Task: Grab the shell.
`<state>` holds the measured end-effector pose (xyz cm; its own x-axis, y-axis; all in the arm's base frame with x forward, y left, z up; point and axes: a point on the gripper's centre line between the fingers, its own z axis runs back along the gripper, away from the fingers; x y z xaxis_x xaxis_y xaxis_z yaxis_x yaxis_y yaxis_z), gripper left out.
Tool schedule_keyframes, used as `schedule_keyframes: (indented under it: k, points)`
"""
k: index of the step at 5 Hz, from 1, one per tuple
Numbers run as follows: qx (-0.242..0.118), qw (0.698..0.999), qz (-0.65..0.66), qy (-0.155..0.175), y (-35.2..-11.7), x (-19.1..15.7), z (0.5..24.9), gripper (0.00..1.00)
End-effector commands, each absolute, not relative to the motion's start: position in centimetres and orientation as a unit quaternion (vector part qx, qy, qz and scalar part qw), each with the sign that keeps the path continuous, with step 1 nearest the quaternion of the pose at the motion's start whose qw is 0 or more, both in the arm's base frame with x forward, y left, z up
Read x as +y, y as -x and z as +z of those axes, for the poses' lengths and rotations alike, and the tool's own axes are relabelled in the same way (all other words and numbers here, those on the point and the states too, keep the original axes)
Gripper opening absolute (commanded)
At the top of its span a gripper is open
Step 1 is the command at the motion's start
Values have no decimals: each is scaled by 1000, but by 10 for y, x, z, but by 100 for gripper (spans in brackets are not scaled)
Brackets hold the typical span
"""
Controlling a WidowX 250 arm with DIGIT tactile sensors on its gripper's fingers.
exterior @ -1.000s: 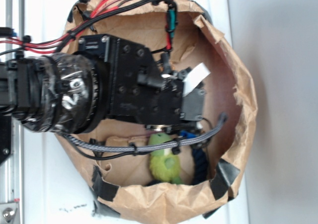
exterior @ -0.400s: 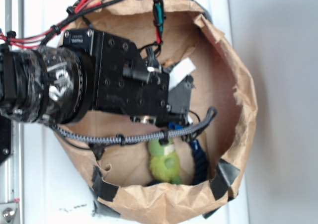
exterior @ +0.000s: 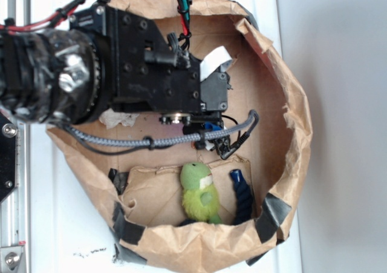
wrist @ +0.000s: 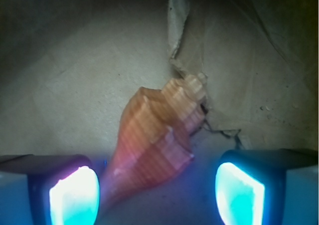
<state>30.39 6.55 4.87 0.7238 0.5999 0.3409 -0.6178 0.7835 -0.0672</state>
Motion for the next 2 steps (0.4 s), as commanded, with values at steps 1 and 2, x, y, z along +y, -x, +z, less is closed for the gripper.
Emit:
schedule_keyframes:
  k: [1,2]
  points:
    - [-210,917,339,-25,-310,70,71,100]
    - [-203,915,349,-25,-309,71,72,100]
